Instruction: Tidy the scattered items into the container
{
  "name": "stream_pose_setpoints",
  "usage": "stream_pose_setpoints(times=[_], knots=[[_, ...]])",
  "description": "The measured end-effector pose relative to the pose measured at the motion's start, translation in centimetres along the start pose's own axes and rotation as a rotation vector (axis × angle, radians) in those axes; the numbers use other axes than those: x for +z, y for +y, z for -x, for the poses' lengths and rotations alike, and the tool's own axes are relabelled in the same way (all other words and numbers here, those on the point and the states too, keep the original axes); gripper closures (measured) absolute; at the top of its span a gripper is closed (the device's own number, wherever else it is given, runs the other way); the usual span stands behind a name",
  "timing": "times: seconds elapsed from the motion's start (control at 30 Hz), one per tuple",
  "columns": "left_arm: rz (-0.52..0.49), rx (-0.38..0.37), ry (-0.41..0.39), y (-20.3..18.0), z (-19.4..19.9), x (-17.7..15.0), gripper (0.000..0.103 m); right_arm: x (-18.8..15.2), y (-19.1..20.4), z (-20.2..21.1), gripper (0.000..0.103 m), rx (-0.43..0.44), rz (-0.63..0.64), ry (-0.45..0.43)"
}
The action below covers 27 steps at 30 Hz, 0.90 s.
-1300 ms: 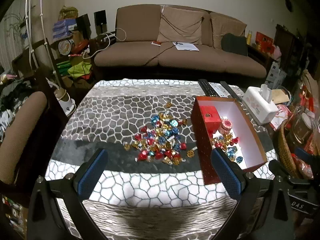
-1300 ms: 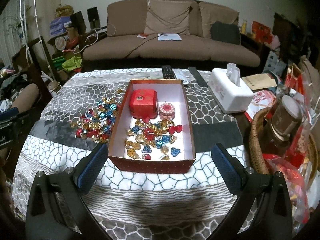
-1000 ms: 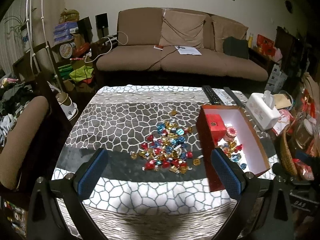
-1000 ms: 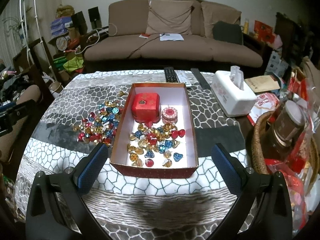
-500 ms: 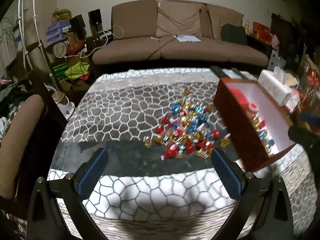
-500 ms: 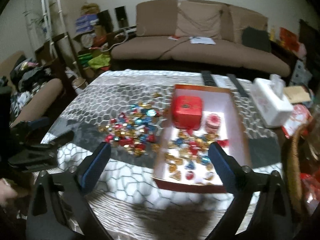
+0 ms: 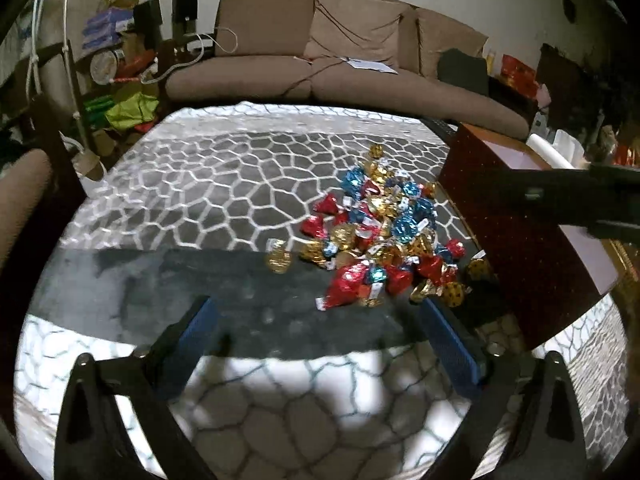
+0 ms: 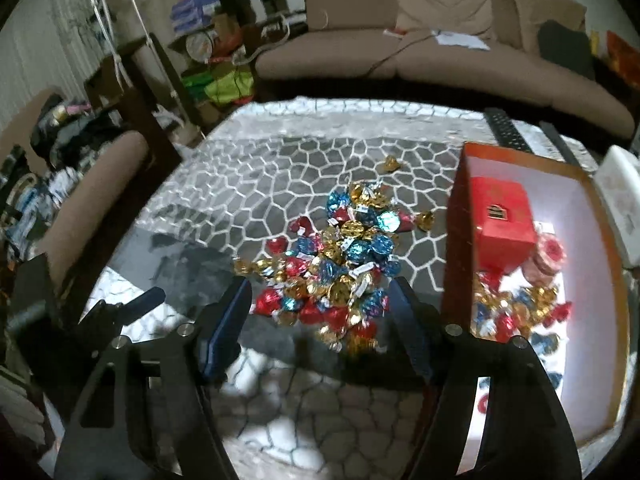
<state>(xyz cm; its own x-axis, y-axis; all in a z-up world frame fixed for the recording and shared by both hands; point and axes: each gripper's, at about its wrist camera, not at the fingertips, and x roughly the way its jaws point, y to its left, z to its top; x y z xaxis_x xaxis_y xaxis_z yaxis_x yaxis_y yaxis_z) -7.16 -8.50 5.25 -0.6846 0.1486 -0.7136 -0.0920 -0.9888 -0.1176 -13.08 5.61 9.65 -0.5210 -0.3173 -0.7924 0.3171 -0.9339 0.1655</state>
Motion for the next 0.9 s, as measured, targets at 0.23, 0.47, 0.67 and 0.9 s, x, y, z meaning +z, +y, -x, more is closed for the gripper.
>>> stream_pose_setpoints(times=[0.23, 0.47, 0.67, 0.9], knots=[[0.009, -0.024, 0.016, -0.4, -2.0, 0.4, 0.017, 1.0, -0.5, -4.7, 0.048, -0.007, -0.028, 0.099], [-0.012, -0.023, 0.062, -0.7, -4.1, 0.6, 0.031, 0.8, -1.2, -7.9, 0.049, -0.045, -0.026, 0.177], [-0.031, -0.014, 0.086, -0.8, -5.4, 0.2, 0.033, 0.8, -1.6, -9.3, 0.058, -0.045, -0.044, 0.197], [-0.011, -0.051, 0.08, -0.7, -5.4, 0.5, 0.066, 1.1, -2.0, -9.5, 0.078, -0.018, -0.073, 0.192]])
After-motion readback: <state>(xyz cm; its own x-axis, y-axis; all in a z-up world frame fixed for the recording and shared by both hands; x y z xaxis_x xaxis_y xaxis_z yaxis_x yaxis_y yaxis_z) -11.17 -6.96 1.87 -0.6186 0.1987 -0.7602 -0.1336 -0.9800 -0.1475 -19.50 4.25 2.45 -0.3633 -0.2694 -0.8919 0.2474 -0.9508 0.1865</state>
